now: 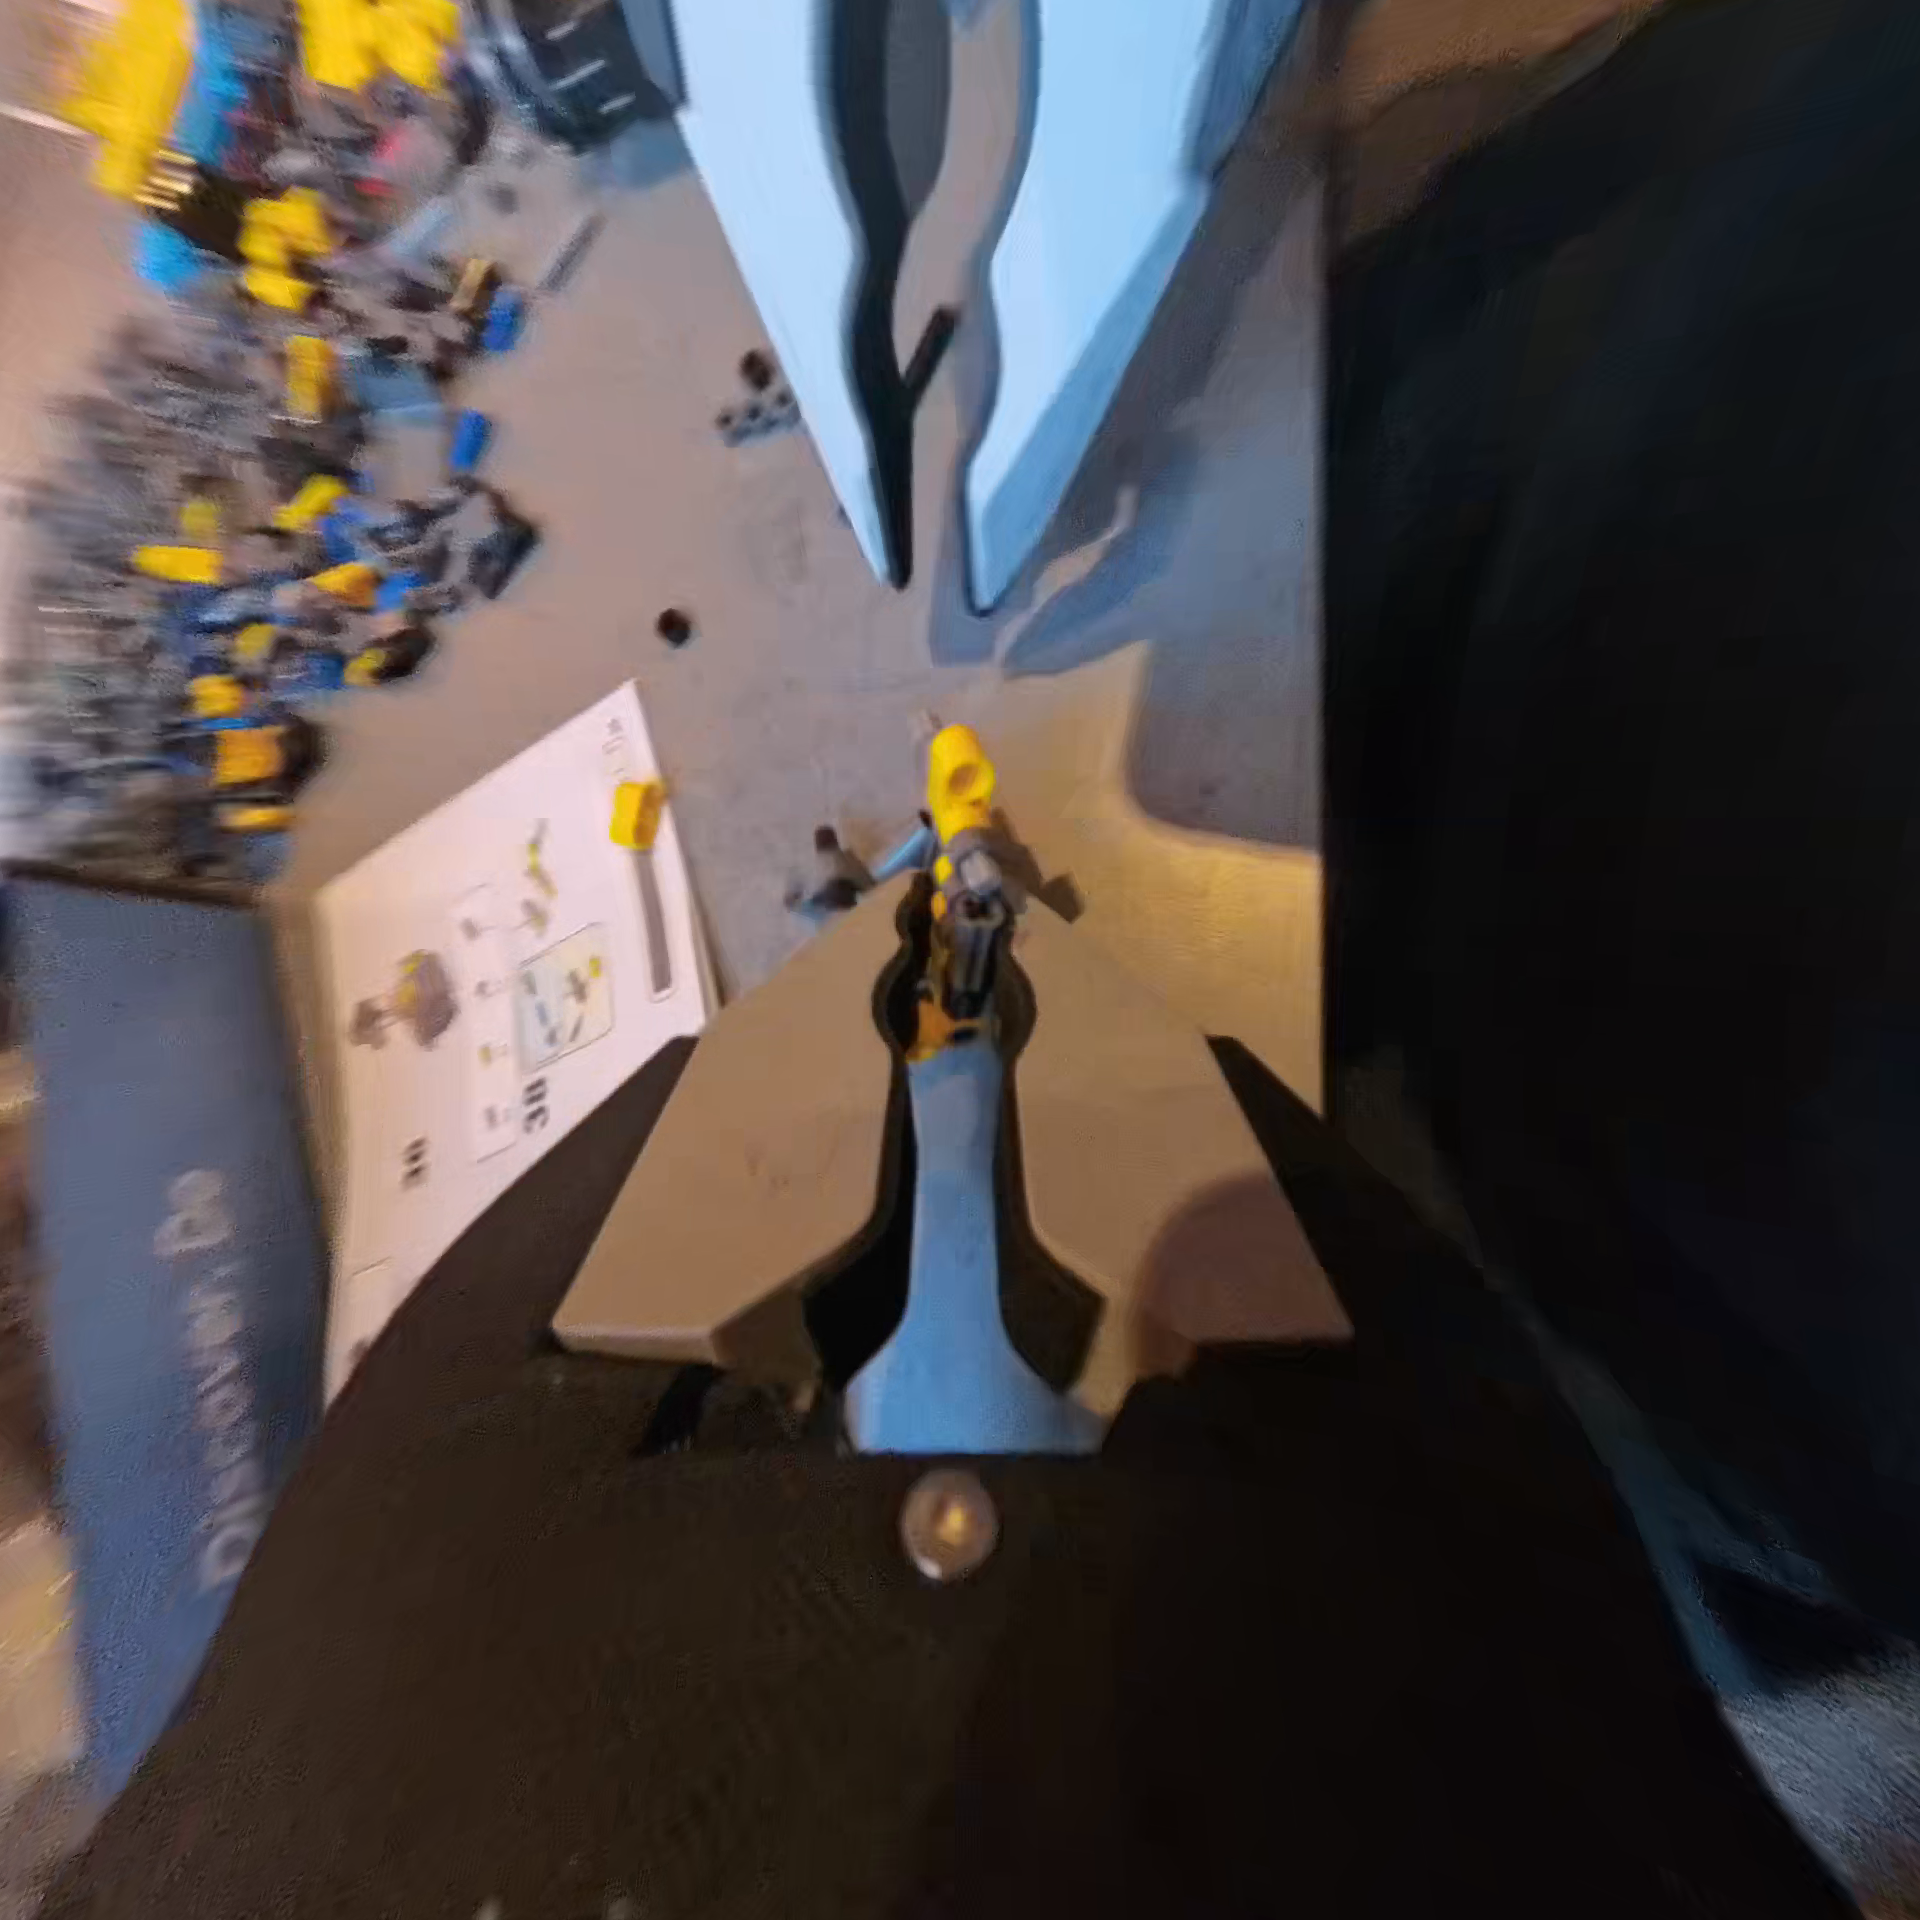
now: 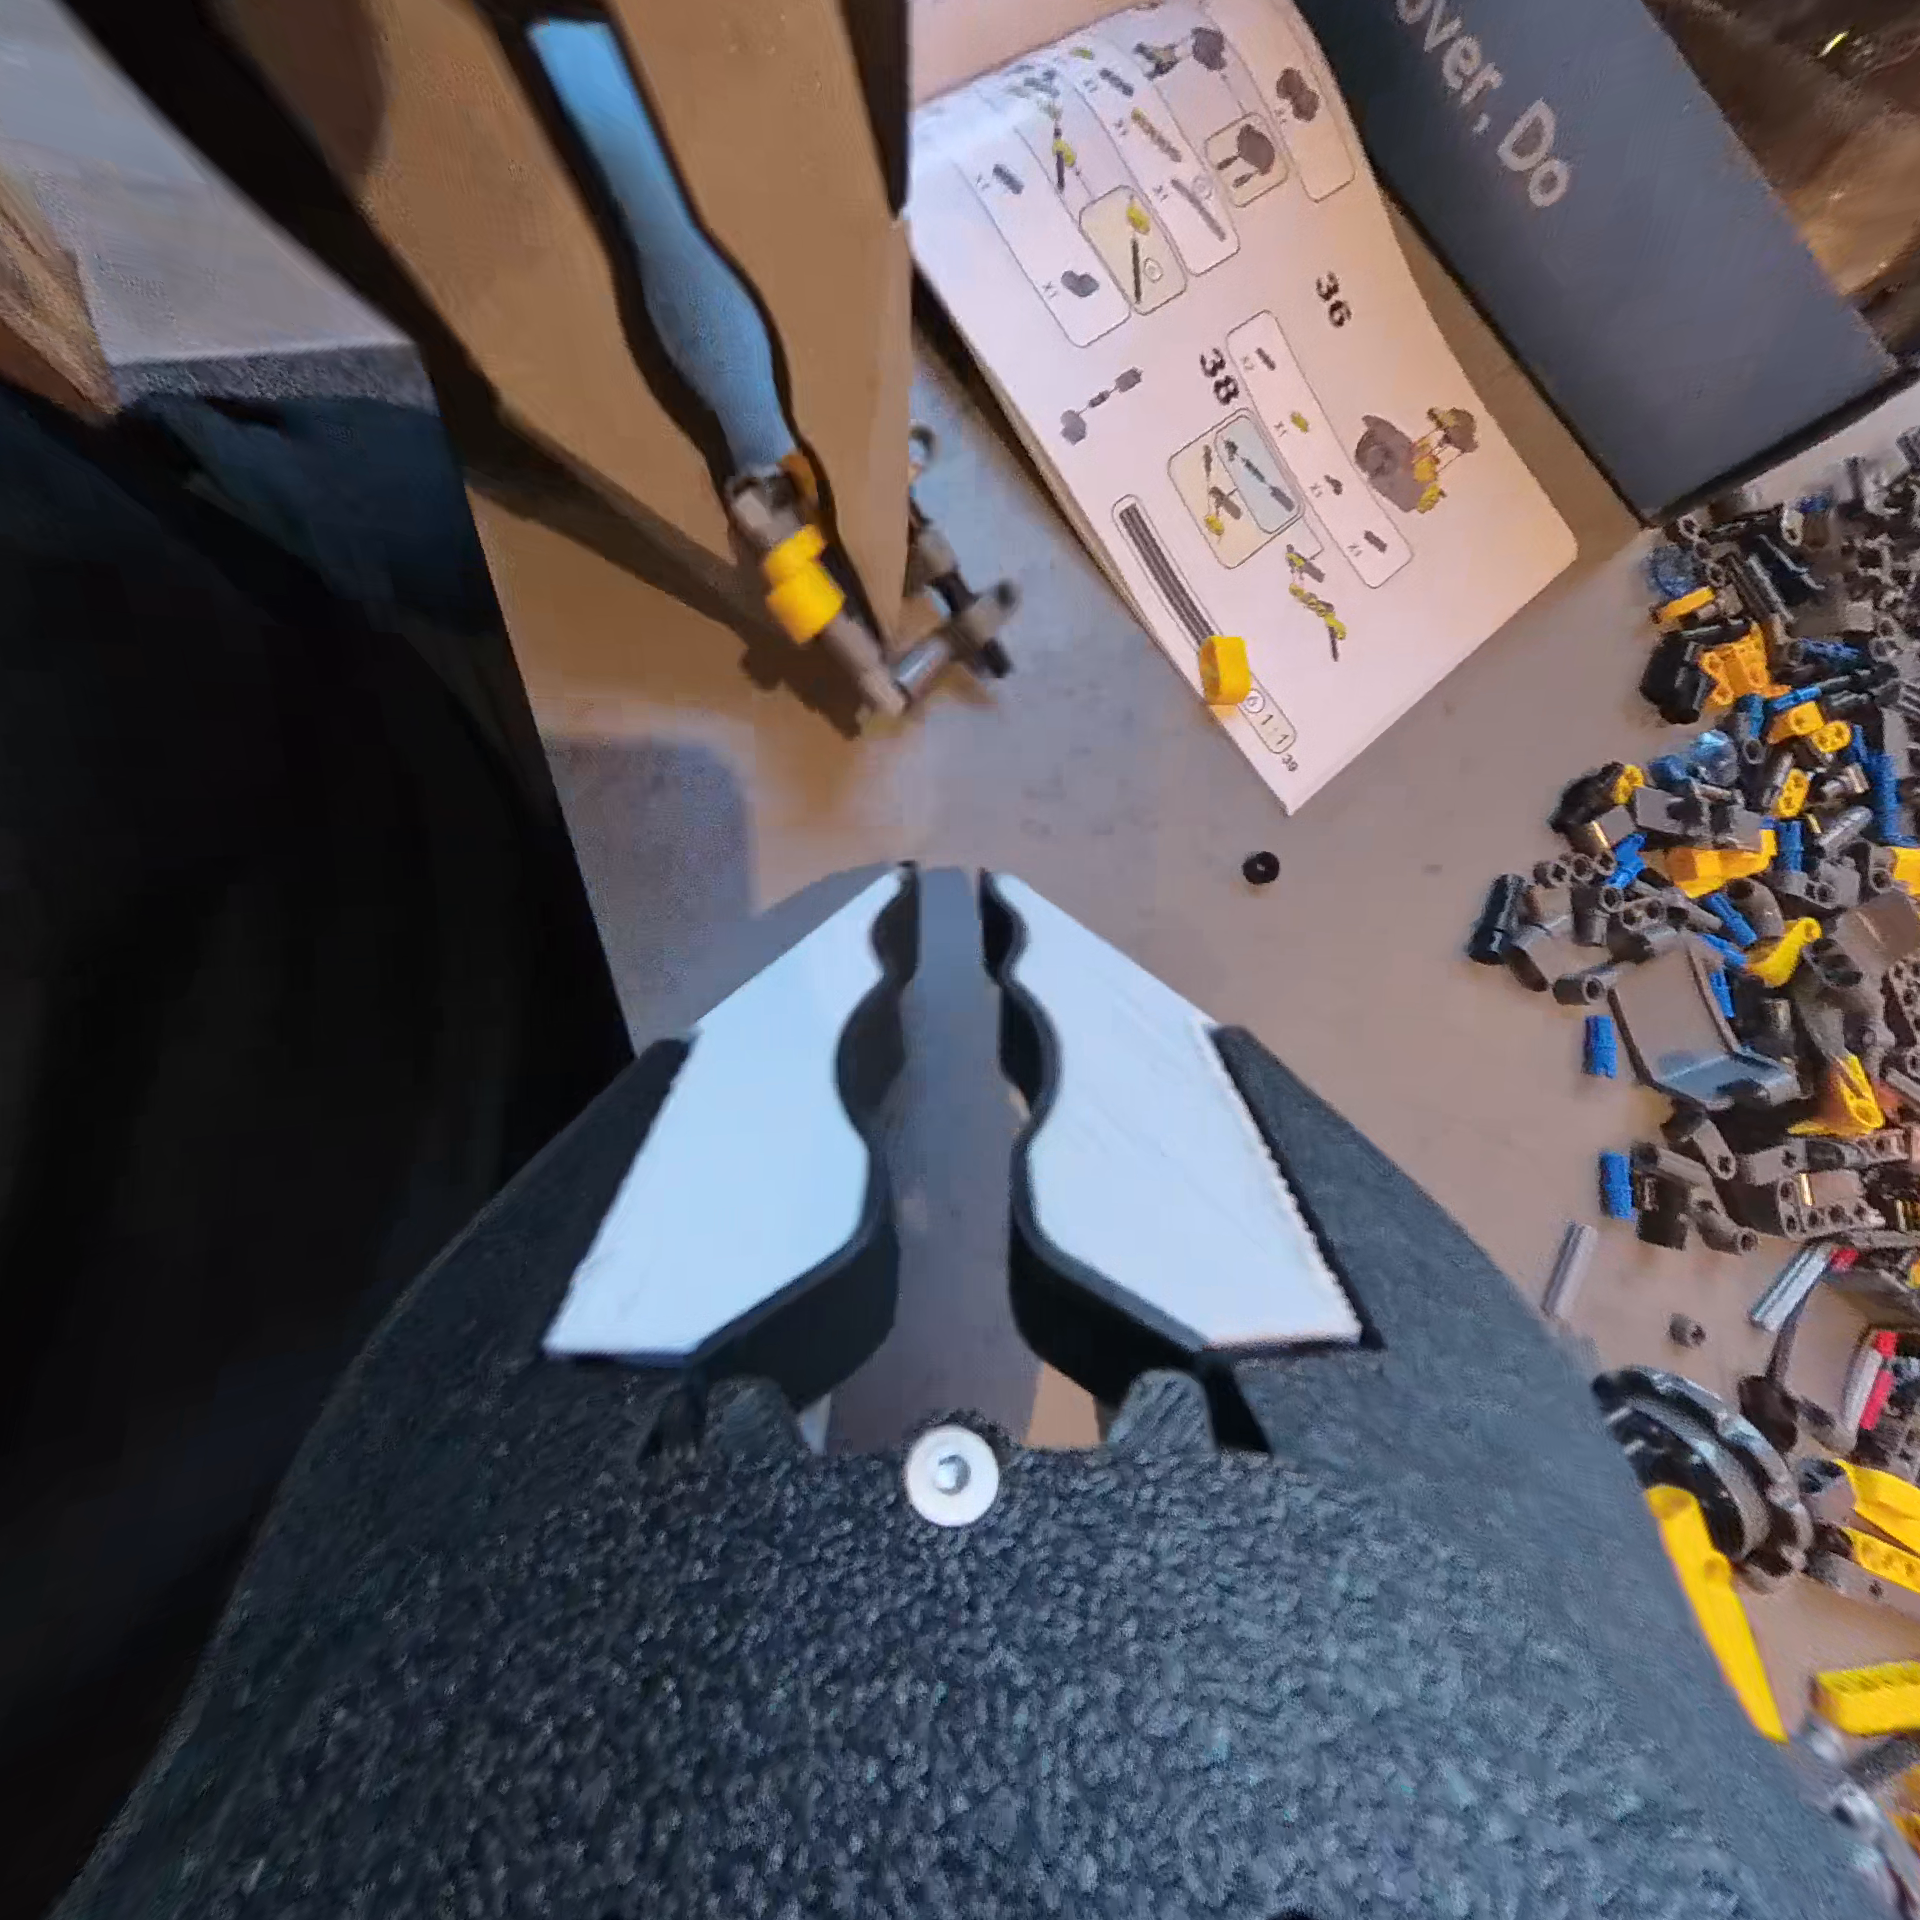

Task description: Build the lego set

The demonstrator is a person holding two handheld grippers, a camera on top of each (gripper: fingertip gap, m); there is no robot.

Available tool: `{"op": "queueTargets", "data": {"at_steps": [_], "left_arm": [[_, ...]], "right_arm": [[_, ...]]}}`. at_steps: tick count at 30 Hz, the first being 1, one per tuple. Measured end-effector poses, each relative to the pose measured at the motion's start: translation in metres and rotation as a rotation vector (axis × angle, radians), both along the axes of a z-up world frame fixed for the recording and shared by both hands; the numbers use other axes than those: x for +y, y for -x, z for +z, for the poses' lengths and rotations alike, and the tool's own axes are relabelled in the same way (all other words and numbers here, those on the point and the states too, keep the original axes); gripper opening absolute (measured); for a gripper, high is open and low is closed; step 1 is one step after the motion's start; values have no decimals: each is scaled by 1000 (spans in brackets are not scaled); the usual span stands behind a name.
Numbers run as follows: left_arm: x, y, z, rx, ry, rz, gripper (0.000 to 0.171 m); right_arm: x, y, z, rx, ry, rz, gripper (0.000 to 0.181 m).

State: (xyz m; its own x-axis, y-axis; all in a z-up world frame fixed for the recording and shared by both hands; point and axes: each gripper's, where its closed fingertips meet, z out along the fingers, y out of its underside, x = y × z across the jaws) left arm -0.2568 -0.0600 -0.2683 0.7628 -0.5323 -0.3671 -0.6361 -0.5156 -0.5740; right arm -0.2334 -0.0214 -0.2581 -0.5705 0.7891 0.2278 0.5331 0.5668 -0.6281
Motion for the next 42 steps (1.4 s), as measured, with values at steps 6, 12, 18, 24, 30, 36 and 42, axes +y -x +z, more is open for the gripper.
{"op": "queueTargets", "data": {"at_steps": [6,12,18,24,30,36,42], "left_arm": [[-24,-19,17,-548,546,-228,7],[-11,-25,26,-749,589,-263,7],[-21,-37,25,-938,549,-238,6],[-6,-35,33,-986,420,-174,7],[1,-23,42,-982,239,-42,16],[2,-21,47,-993,156,-1,14],[1,-23,55,-894,88,-58,6]], "right_arm": [[-14,10,38,-6,351,54,0],[-20,17,47,-45,484,26,5],[-26,7,38,-36,555,60,24],[-49,12,37,-78,685,120,20],[-41,5,32,-128,783,135,6],[-45,7,32,-152,769,132,6],[-50,6,34,-147,664,185,6]]}}
